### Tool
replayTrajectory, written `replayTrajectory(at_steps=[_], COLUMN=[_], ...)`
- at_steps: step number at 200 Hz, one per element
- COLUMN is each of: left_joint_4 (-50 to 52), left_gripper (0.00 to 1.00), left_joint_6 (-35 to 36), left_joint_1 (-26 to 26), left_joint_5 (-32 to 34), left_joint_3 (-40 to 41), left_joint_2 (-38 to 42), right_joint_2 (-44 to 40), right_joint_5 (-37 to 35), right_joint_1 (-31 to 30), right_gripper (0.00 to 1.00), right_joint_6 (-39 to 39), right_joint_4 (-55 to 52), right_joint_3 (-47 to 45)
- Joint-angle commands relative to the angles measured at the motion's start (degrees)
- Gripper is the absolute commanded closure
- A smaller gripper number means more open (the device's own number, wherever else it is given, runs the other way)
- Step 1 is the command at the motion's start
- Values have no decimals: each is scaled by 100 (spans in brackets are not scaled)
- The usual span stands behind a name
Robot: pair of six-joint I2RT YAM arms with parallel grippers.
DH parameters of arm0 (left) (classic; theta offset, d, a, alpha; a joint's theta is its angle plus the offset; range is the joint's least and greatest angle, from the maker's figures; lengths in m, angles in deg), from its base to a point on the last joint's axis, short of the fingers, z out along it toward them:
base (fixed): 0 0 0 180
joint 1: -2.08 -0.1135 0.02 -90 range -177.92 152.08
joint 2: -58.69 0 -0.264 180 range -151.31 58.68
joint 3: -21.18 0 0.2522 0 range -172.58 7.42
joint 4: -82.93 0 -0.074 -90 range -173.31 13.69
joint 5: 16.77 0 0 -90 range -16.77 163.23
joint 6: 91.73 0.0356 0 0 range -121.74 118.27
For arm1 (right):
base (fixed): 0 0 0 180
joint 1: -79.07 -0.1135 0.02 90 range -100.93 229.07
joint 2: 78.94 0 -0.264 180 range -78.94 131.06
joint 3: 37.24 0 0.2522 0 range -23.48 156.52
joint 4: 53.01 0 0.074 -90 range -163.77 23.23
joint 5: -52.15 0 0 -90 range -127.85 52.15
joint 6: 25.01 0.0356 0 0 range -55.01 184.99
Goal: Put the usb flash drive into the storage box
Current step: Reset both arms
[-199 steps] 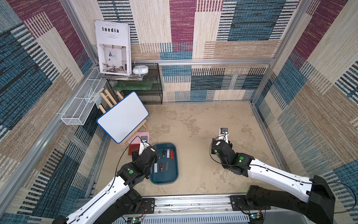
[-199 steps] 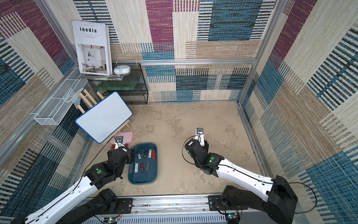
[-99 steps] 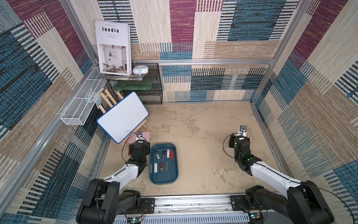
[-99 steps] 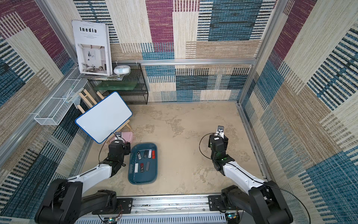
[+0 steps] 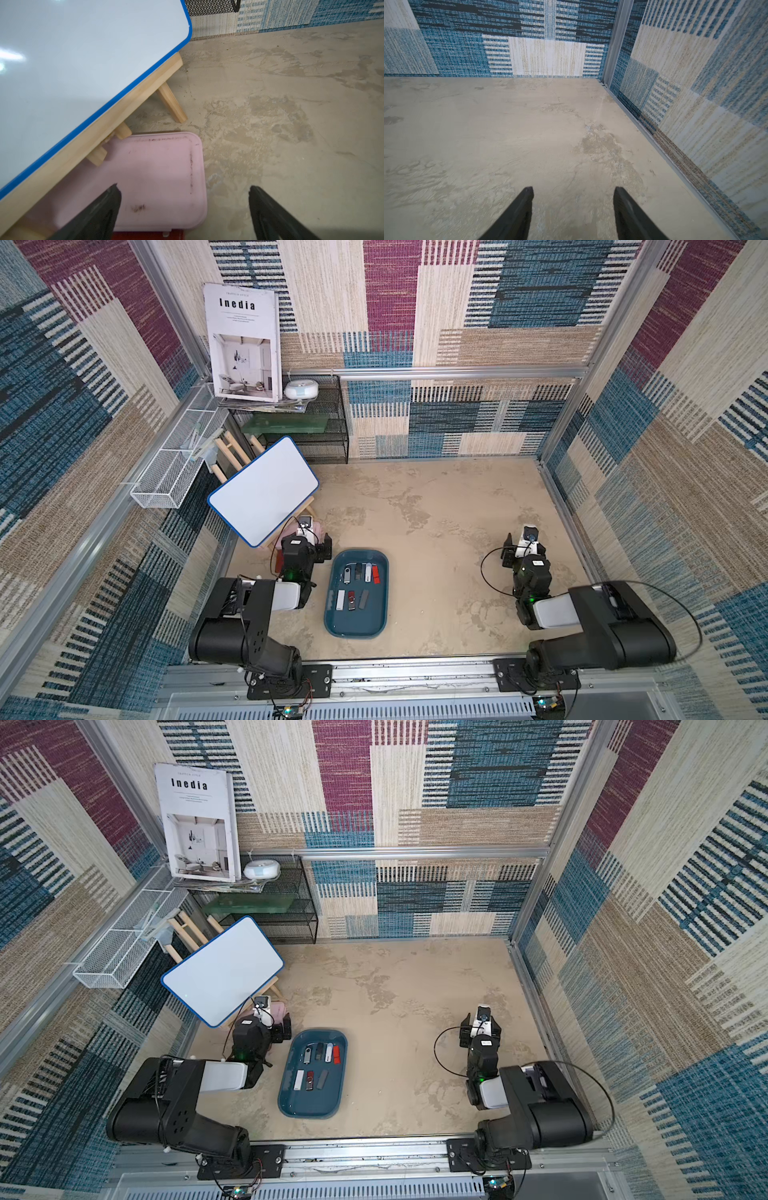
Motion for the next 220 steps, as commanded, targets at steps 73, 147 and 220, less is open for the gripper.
replayTrajectory(at_steps=[73,147,220], left_joint_4=[538,538,538], left_gripper=[1,1,1], left_joint_6=[-302,-302,-302], left_joint_1=[-467,-471,-470], left_joint_5=[-815,-810,-810], left_joint_3=[-480,-480,-480], left_joint_2=[-92,-96,-97], right_joint_2=[-97,-78,-78], right_joint_5=[1830,1815,1866], right_joint_1=[900,900,900], right_gripper=[0,0,0], right_joint_6=[320,333,305], right_joint_4=[-974,-929,-947], right_joint_3=[1013,1006,1015])
